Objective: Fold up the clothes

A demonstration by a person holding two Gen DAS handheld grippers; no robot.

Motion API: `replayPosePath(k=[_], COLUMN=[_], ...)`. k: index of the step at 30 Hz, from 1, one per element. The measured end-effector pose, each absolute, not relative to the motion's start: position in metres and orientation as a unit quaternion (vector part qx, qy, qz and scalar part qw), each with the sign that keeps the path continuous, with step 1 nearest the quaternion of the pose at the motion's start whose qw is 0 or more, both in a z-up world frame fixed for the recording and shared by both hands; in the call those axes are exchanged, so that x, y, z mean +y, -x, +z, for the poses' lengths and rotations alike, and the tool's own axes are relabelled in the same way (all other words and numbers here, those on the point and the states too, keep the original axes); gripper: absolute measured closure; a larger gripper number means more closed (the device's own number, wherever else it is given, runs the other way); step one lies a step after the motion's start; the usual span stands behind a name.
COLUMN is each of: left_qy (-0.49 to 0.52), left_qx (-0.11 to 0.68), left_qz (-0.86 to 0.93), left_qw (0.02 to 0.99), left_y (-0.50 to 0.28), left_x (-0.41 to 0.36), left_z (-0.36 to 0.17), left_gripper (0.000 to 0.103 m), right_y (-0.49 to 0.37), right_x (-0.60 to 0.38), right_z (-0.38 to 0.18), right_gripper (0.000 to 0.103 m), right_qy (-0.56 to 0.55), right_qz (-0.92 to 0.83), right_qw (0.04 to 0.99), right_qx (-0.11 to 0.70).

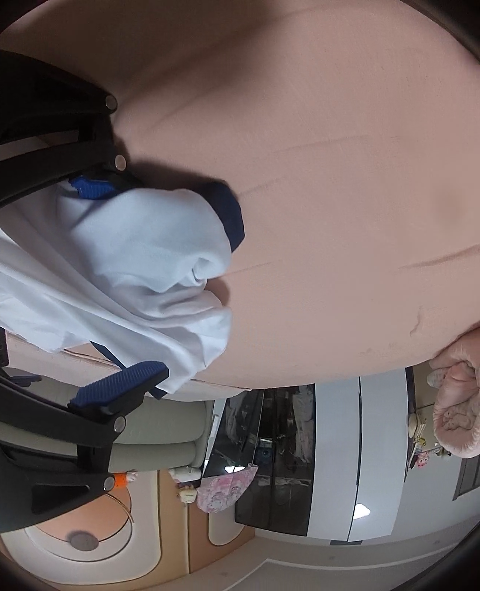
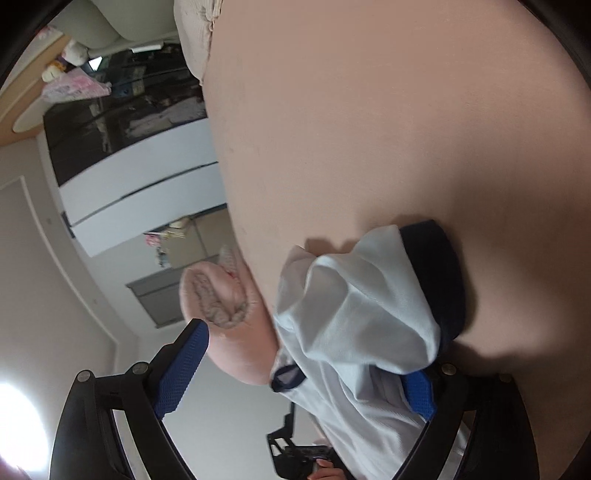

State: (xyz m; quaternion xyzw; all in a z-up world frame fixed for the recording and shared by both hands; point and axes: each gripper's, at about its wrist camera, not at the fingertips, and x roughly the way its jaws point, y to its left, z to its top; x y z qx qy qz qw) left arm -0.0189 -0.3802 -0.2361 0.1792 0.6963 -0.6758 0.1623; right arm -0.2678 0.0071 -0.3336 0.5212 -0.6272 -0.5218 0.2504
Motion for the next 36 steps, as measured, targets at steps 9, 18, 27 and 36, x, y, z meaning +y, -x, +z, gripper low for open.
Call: replayPosePath(k=[9,18,27,36], left_qy=[-0.168,-0.145,-0.169,-0.222], left_qx=[0.697,0.708,0.669,0.547], left_qz=[-0.677,-0.669,-0.698,-0.761], left_qw=[0.166,0.173,0.193,0.269], left_y=[-0.012,-0.034,-0.032,-0.018], left_x=[-0.379,-0.376,-0.374,-0.364], left_z=[-0.239,-0.255,-0.251,-0.224], left_gripper=[0.031,0.068,0.086,0.092], right_y=[0.260,0.253,0.251,0.266], right_x=[0.019,0.025,0.027,0.028], right_z=[-0.348,-0.354,-0.351,-0.310], right_gripper=[0.032,0.052,0.087,0.092], right_qy=[-0.516,-0.519,-0.524,-0.526], right_qz=[-0.488,-0.490,-0.541,-0.687], right_qw=[0.257,0.260,0.224,0.226], right_qx=[-0.655,-0.650,-0.619,-0.447])
